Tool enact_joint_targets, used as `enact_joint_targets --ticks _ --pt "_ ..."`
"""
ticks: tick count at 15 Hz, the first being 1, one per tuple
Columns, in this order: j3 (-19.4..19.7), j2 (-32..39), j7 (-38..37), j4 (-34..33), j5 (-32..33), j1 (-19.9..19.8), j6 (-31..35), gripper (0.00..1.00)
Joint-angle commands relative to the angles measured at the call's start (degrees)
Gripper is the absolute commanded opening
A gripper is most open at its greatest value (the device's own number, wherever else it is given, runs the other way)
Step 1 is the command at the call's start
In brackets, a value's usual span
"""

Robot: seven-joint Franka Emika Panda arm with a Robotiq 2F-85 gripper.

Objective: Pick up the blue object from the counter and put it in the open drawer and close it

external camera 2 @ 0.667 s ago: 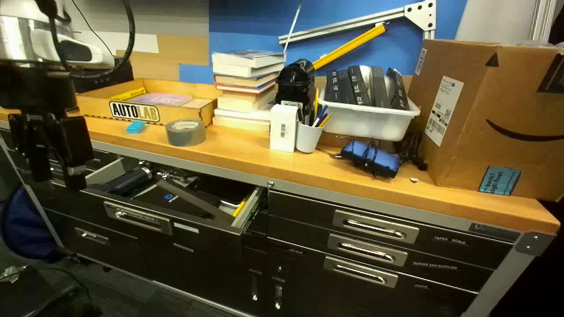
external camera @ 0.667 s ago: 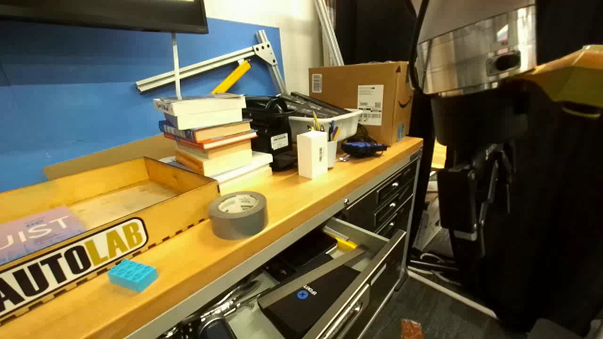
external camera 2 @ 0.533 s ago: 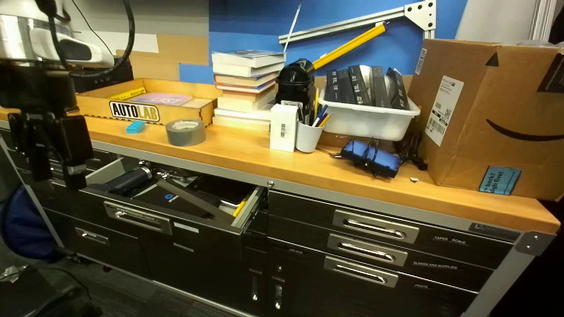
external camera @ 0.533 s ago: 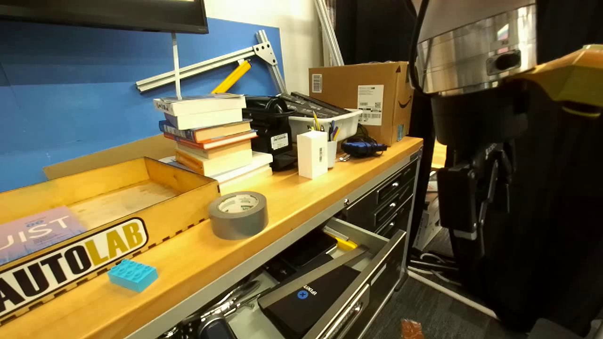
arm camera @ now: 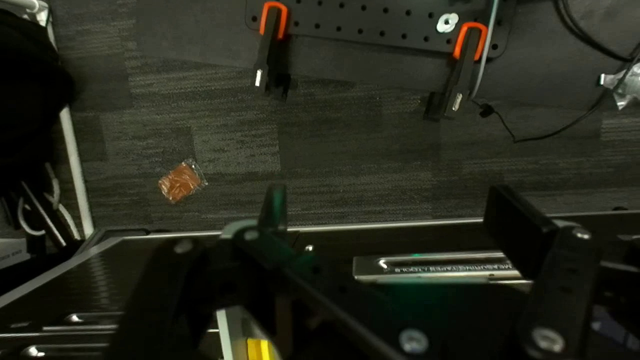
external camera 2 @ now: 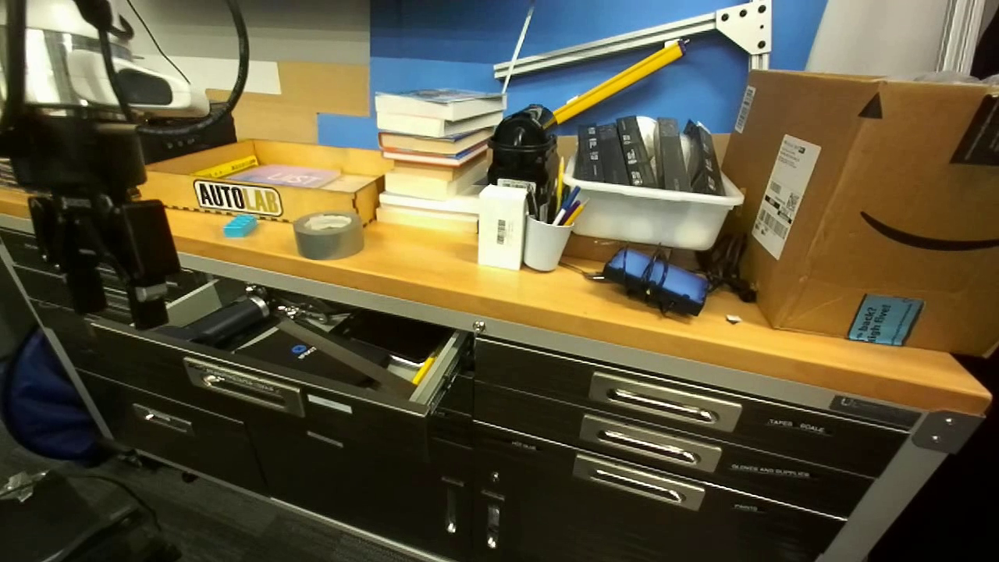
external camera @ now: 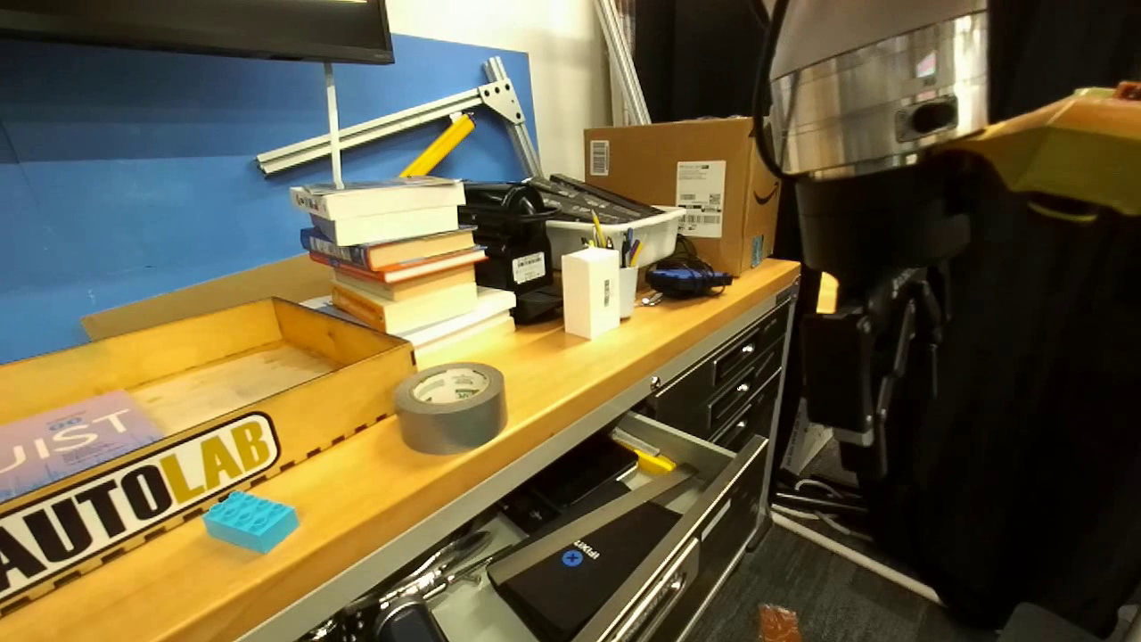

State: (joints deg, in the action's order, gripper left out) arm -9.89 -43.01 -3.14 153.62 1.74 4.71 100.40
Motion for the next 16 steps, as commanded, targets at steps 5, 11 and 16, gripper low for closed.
enact_joint_targets --ticks 5,11,16 --pt "-3.3 24.3 -0.2 -18.4 -0.3 3.8 12.1 1.0" --pt "-7.4 44.2 -1.2 -34.8 1.4 8.5 12.4 1.0" --pt "-8.8 58.3 -3.2 -48.3 3.1 14.0 11.0 1.0"
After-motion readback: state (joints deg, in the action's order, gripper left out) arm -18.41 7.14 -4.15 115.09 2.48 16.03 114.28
